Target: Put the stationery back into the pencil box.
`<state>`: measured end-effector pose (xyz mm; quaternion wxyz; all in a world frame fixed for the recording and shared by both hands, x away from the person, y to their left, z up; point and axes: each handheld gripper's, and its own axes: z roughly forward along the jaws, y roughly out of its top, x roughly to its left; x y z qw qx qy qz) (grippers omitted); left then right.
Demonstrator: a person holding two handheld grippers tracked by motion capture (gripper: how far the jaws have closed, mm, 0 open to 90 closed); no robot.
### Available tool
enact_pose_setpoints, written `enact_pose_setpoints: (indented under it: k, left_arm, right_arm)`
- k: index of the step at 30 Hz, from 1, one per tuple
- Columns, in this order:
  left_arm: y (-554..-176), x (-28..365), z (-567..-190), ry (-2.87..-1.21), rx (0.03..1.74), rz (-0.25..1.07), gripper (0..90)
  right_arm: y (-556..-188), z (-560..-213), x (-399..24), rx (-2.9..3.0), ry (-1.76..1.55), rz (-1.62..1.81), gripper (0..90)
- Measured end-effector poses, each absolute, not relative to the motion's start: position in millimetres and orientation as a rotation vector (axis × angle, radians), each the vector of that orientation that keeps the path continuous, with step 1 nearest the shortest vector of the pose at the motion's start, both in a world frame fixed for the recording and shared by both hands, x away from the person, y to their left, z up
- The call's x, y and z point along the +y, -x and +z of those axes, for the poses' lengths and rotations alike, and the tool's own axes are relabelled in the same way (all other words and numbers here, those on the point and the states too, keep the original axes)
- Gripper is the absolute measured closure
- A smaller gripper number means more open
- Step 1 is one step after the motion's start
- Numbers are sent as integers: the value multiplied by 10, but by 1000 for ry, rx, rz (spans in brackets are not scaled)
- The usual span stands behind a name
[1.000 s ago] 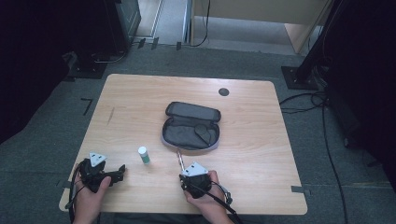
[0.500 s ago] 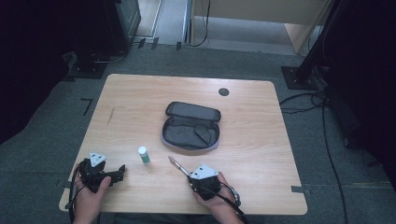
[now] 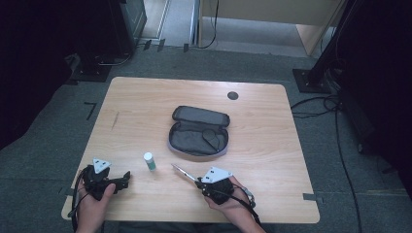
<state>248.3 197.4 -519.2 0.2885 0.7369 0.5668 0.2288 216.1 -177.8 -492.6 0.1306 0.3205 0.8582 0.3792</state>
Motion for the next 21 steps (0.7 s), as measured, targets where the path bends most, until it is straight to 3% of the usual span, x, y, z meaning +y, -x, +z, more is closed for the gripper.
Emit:
enact_pose_setpoints:
  k: [11,21]
  left_arm:
    - [-2484,1974,-5192,-1967,1513,611,0]
    - [-2484,1975,-5192,-1969,1513,611,0]
  right_arm:
    - [-2439,-4537,-1956,2416,-893,1132,816]
    - [-2772,-4385,-1929,2381,-869,1128,816]
